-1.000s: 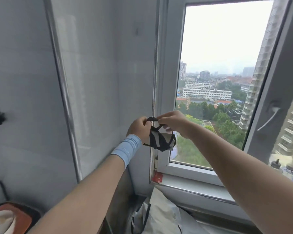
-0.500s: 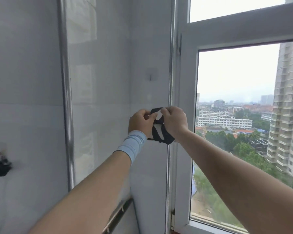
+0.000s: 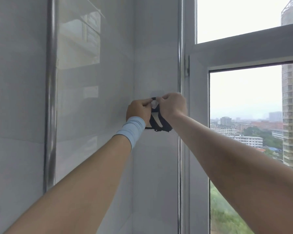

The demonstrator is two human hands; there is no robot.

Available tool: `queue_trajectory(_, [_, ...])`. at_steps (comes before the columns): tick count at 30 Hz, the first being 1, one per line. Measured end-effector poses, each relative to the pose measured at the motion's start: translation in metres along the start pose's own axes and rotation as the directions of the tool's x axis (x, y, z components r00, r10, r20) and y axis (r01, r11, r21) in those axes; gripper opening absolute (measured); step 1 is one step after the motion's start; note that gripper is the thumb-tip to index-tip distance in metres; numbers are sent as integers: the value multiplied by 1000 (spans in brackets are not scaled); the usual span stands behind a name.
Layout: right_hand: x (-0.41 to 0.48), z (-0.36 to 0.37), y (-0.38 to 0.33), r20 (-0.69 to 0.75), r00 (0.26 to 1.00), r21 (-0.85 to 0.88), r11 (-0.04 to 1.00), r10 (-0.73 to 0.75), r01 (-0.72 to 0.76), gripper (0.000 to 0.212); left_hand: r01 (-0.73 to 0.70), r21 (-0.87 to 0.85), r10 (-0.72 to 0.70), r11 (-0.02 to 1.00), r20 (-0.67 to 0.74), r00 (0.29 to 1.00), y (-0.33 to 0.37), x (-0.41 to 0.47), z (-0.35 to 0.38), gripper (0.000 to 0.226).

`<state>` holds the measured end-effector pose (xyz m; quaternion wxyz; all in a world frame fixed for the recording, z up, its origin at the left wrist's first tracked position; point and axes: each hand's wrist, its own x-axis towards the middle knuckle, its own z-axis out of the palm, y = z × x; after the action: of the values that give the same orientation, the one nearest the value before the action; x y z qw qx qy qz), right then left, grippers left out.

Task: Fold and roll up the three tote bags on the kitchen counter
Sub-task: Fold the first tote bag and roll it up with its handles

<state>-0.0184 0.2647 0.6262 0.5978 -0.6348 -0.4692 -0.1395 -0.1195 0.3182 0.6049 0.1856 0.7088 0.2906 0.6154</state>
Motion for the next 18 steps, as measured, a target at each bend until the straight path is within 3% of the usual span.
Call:
queue_trajectory(6, [13,15,5,-12,995,-66,992,103,-104,24,46,-2,-46,999,100,994,-11,11,4,22])
queue_trajectory(12, [-23,15,28,40,999,-100,995,18,-14,44,100,-103,-82,990,167,982,-37,-18,2,16])
queue_trajectory(15, [-40,11,42,87,996,-68,998,2,4,42,82,-76,-65,994,203,977,-45,-32,4,16])
queue_trajectory(18, [-59,5,53,147,988,-145,987,-41,63,36,51,-45,-42,998,195,980,-48,-42,4,24])
